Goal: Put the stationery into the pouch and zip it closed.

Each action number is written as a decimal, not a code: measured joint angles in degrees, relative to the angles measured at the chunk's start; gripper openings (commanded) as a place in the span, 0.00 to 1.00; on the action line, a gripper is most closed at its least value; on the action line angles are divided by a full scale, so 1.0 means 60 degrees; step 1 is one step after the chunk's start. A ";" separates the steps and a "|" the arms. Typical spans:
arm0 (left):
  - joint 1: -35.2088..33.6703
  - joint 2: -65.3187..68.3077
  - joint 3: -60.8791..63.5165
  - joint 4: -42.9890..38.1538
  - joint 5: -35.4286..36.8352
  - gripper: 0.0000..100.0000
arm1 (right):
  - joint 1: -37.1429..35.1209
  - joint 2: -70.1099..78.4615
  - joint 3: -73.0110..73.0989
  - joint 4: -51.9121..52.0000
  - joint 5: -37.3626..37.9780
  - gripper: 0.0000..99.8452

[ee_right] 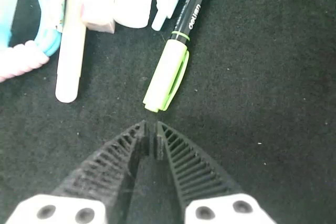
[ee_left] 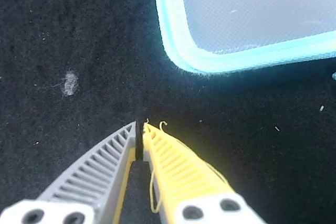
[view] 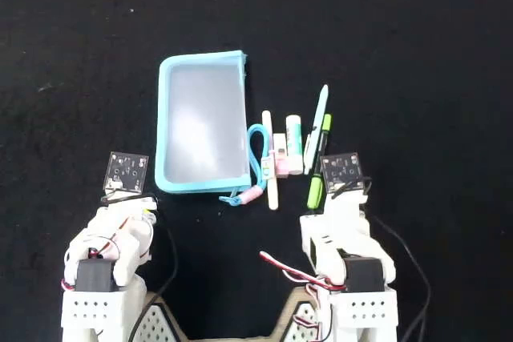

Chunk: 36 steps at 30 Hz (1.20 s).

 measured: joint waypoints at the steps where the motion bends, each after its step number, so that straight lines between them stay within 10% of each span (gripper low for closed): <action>1: 0.0000 0.0000 0.0000 0.0000 0.0000 0.03 | 0.0000 0.0000 0.0000 0.0000 0.0000 0.02; 19: 0.0000 0.0000 0.0000 0.0000 0.0000 0.03 | 0.0000 0.0000 0.0000 -0.0029 0.0000 0.03; 28: 0.0000 0.0000 0.0000 0.0000 0.0000 0.03 | 0.0000 0.0000 0.0000 -0.3136 0.0073 0.03; 36: -0.0029 0.0000 0.0000 0.0000 0.0000 0.03 | 0.0000 0.0000 -0.0249 -0.4308 0.2212 0.03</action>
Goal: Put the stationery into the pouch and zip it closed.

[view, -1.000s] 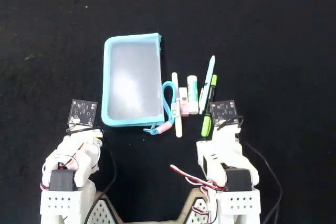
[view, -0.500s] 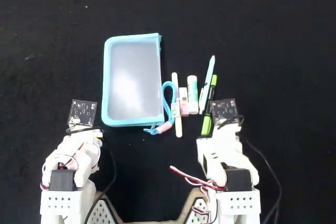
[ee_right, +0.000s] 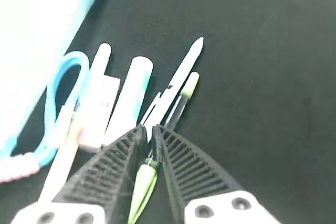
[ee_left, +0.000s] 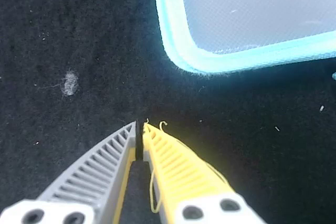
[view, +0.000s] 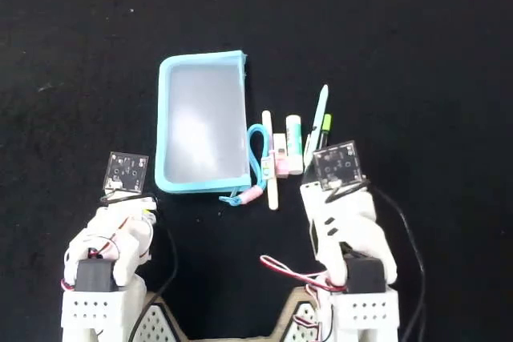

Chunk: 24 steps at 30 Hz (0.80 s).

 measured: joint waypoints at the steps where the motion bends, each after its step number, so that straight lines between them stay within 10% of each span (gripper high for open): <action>1: -0.0044 0.0000 0.0000 0.0000 0.0000 0.03 | 0.0000 0.0000 -0.0249 0.0000 0.0147 0.03; 13: -0.1744 0.0000 -0.1216 -0.2476 -0.2769 0.03 | 0.0000 -0.0015 -0.5832 0.1656 0.0894 0.03; 24: -0.3077 -0.0044 -0.5656 -0.2930 -0.1978 0.15 | -0.0015 0.2022 -1.0066 0.2901 0.1304 0.03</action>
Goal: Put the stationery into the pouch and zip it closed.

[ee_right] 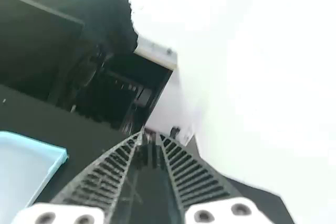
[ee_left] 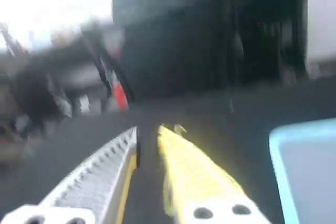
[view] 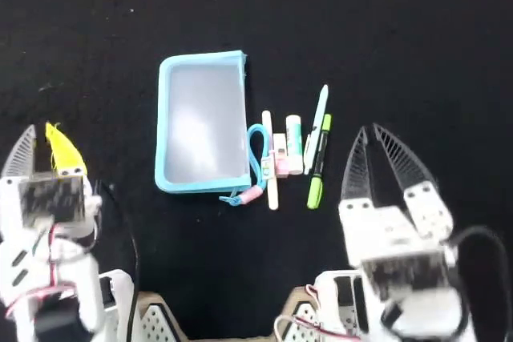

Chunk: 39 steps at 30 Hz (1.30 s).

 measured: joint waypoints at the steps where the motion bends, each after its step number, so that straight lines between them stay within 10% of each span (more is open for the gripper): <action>1: 0.0000 0.0176 -0.0381 0.0161 0.0029 0.14 | 0.0000 0.0542 -0.0352 0.0220 0.0000 0.03; 10: 0.0015 0.5055 -0.1260 0.0293 0.0059 0.14 | -0.2652 0.4601 0.0527 0.0645 -0.0630 0.03; 19: 0.0088 1.0374 -0.0117 -0.1509 0.1158 0.12 | -0.4923 0.6974 0.5011 -0.3663 -0.0777 0.03; 25: 0.0088 1.1033 0.0864 -0.2886 0.3165 0.12 | -0.5260 0.8674 0.5348 -0.5451 -0.2066 0.12; 39: 0.0952 1.1121 0.1304 -0.3048 0.3458 0.12 | -0.5978 1.1619 0.4117 -0.4747 -0.2227 0.14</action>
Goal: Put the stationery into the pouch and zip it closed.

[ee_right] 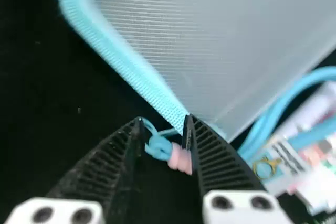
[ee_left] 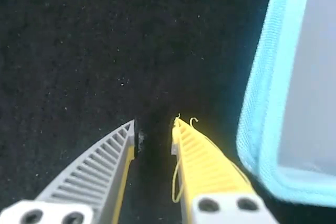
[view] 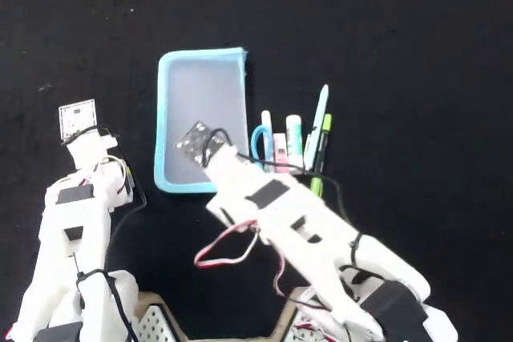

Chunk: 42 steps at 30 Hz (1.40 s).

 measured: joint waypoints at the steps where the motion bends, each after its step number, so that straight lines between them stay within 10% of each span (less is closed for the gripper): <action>1: 0.0000 0.0000 0.0000 0.0000 0.0000 0.12 | 0.0103 -0.0132 -0.0161 0.0337 0.0000 0.14; 10: 0.0029 0.0000 0.0000 0.0000 0.0000 0.12 | 0.0132 -0.2681 -0.0044 0.2315 0.0308 0.14; 42: 0.0073 0.0000 0.0000 0.0000 0.0000 0.12 | 0.1040 0.0513 0.0337 -0.0747 0.2813 0.14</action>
